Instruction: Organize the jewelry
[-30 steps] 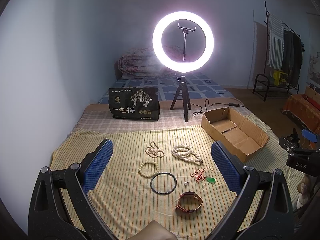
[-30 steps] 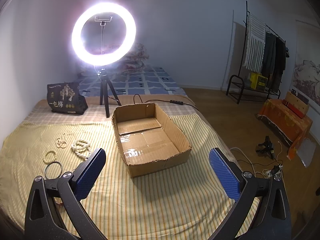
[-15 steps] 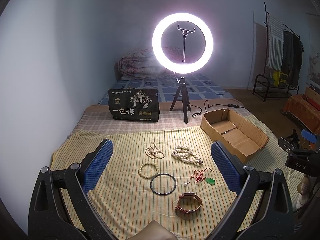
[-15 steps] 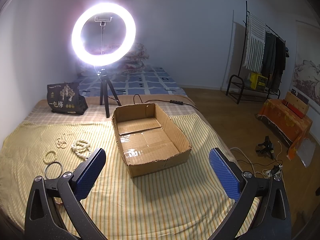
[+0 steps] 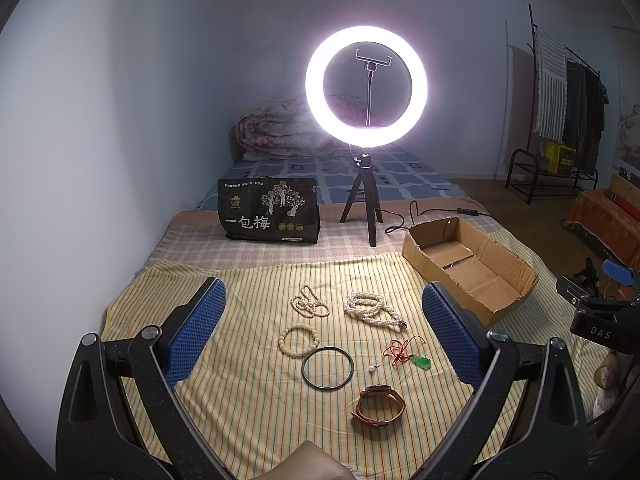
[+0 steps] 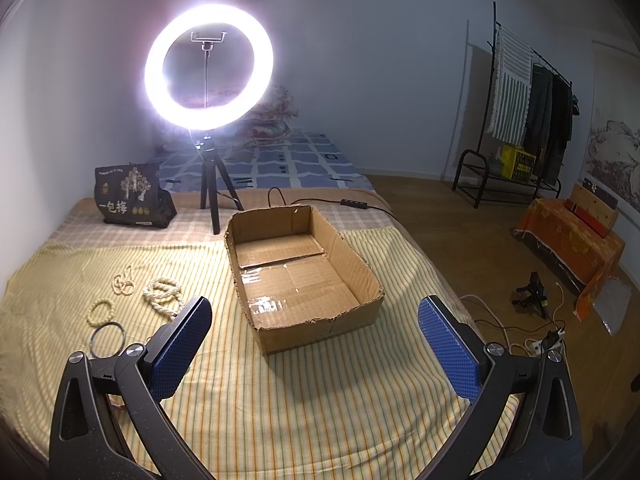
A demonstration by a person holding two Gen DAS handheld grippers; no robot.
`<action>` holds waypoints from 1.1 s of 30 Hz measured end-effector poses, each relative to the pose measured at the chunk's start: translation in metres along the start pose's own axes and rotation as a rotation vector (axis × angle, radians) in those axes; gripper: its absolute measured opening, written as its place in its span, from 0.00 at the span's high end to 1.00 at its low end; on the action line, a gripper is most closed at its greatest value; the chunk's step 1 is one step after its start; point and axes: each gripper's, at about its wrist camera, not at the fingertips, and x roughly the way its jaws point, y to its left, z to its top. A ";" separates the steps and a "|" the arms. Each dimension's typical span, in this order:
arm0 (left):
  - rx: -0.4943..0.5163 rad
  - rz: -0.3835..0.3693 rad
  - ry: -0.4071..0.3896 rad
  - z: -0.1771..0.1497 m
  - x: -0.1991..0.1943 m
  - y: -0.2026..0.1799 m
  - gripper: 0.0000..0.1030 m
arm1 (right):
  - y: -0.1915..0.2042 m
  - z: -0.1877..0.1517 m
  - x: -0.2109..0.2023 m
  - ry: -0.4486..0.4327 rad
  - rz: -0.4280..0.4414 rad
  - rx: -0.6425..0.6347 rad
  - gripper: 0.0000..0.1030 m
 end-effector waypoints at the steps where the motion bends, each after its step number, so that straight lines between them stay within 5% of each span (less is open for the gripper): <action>1: 0.000 0.000 0.000 0.000 0.000 0.000 0.02 | 0.000 0.000 0.000 0.000 0.000 0.000 0.01; 33: -0.009 0.033 0.031 -0.013 0.016 0.016 0.02 | 0.010 -0.002 0.006 0.033 0.014 -0.014 0.01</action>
